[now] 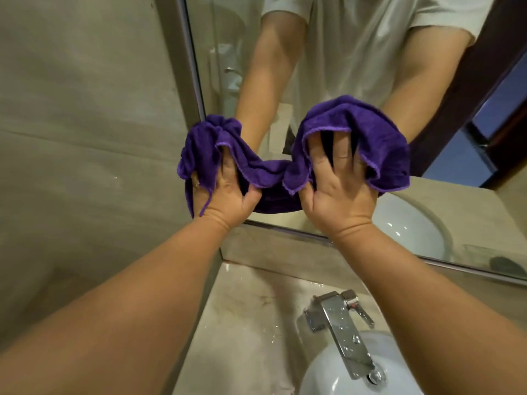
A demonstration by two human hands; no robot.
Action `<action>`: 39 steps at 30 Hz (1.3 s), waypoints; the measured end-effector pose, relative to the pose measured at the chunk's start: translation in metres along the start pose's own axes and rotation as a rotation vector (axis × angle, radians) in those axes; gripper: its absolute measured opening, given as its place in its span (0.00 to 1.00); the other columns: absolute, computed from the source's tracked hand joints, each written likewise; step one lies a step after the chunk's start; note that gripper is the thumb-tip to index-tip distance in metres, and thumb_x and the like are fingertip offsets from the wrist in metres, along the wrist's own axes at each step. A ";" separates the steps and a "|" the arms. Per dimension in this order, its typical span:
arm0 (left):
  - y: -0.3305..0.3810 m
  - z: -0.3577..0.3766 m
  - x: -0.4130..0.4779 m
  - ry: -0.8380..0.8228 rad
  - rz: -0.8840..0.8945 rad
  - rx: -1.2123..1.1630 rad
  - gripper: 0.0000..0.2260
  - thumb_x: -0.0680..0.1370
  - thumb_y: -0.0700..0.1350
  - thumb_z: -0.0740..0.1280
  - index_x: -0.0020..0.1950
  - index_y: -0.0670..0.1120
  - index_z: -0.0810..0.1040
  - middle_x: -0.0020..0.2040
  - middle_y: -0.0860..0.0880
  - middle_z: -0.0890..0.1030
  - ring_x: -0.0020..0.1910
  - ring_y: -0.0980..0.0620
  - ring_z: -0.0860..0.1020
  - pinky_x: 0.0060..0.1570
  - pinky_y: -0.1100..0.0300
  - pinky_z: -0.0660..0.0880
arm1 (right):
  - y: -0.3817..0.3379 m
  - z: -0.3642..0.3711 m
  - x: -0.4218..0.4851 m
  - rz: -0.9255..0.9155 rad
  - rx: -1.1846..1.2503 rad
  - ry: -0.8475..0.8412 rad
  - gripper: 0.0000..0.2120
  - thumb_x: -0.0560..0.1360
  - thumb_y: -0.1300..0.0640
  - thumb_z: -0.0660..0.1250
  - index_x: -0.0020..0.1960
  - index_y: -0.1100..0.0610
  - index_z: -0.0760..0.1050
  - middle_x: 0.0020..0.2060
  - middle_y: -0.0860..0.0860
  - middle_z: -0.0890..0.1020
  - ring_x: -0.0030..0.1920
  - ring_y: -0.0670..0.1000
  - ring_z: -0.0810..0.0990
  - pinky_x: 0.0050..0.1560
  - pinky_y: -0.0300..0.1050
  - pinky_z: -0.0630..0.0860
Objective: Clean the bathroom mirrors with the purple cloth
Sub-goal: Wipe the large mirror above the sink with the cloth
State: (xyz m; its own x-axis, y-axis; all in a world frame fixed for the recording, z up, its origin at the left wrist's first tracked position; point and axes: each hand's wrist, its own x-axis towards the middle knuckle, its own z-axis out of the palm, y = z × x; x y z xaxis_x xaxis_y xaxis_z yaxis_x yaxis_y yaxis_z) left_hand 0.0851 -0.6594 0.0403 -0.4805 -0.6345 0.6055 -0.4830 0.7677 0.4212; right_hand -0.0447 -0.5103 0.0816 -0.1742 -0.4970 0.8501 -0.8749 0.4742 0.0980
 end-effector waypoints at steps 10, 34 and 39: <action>-0.021 0.030 -0.037 -0.160 -0.076 0.076 0.41 0.70 0.66 0.55 0.76 0.47 0.47 0.76 0.32 0.63 0.72 0.28 0.63 0.69 0.33 0.61 | -0.008 0.029 -0.102 -0.068 0.052 -0.425 0.25 0.78 0.42 0.51 0.75 0.46 0.57 0.72 0.52 0.58 0.68 0.63 0.70 0.59 0.66 0.77; 0.059 0.083 -0.121 -0.524 -0.490 -0.162 0.42 0.81 0.57 0.56 0.78 0.37 0.31 0.80 0.34 0.40 0.79 0.37 0.48 0.77 0.42 0.52 | 0.057 -0.005 -0.184 -0.034 0.229 -0.987 0.31 0.81 0.47 0.50 0.80 0.39 0.41 0.77 0.43 0.64 0.74 0.53 0.67 0.69 0.55 0.68; 0.091 0.088 -0.125 -0.525 -0.483 -0.194 0.41 0.82 0.55 0.55 0.77 0.34 0.32 0.79 0.33 0.41 0.79 0.38 0.48 0.78 0.45 0.51 | 0.060 -0.015 -0.184 -0.013 0.226 -0.927 0.33 0.81 0.47 0.54 0.81 0.42 0.43 0.74 0.46 0.71 0.70 0.55 0.72 0.66 0.55 0.73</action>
State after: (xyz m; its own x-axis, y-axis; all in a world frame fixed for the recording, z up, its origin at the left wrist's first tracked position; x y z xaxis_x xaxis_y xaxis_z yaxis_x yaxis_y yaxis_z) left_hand 0.0368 -0.5176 -0.0561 -0.5576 -0.8280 -0.0599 -0.6148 0.3633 0.7000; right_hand -0.0582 -0.3802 -0.0612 -0.3677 -0.9254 0.0919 -0.9290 0.3612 -0.0800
